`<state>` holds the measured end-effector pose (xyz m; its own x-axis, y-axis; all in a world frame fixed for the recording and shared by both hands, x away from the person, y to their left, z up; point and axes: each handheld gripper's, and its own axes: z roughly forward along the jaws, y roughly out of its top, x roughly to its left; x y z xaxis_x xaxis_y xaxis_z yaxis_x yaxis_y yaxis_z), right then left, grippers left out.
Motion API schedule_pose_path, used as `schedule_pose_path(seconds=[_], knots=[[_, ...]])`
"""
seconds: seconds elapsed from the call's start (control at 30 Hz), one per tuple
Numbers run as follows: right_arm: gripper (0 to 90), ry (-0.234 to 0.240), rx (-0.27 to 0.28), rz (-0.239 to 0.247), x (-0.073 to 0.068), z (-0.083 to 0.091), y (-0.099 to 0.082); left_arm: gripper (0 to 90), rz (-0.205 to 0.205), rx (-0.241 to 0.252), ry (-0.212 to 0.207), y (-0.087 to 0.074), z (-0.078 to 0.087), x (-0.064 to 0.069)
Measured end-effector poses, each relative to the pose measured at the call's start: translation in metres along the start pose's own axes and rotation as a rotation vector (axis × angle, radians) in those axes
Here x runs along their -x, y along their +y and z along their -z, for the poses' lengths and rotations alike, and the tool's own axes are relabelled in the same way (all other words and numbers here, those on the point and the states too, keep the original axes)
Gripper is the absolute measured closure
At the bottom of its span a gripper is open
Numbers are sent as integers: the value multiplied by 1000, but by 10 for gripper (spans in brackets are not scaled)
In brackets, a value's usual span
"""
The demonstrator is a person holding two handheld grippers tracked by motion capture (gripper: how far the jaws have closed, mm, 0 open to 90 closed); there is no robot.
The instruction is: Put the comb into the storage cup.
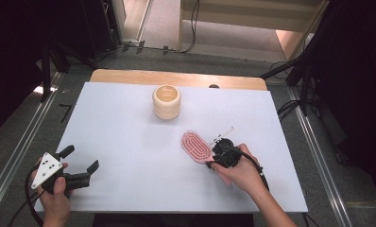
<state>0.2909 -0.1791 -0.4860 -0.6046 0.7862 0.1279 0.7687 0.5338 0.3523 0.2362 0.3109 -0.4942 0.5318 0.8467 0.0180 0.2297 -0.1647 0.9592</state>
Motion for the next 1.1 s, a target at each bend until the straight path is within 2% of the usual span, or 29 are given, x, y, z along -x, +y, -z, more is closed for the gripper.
schedule_pose_path(seconds=[0.1,0.23,0.3,0.43,0.53,0.6,0.67,0.7,0.77,0.9,0.97,1.1], knots=[[630,-37,-8,-1,-4,-1,1,0,-1,1,0,0,0,0],[629,-64,-16,2,-7,-3,2,0,-1,0,1,0,0,1],[629,-64,-19,12,-7,-3,2,0,-3,0,4,1,0,1],[670,-60,-25,-20,-6,-3,3,0,2,5,1,2,2,2],[675,-60,0,-37,-5,-3,0,0,-7,-2,-4,4,2,5],[676,-58,16,-37,-5,-3,-2,0,3,4,-14,6,1,9],[677,-70,28,-19,-7,-3,-3,0,1,0,-13,8,0,11],[678,-78,31,2,-7,-3,-4,0,-14,-5,-1,11,-2,17],[678,-75,35,9,-7,-3,-4,0,-39,-7,0,16,-4,25],[678,-51,59,19,-4,-2,-7,0,-66,-6,-25,26,-9,39],[678,-37,72,9,-2,-2,-9,0,-81,-3,-40,31,-12,46],[679,-22,121,3,0,1,-13,0,-93,11,-67,41,-18,59]])
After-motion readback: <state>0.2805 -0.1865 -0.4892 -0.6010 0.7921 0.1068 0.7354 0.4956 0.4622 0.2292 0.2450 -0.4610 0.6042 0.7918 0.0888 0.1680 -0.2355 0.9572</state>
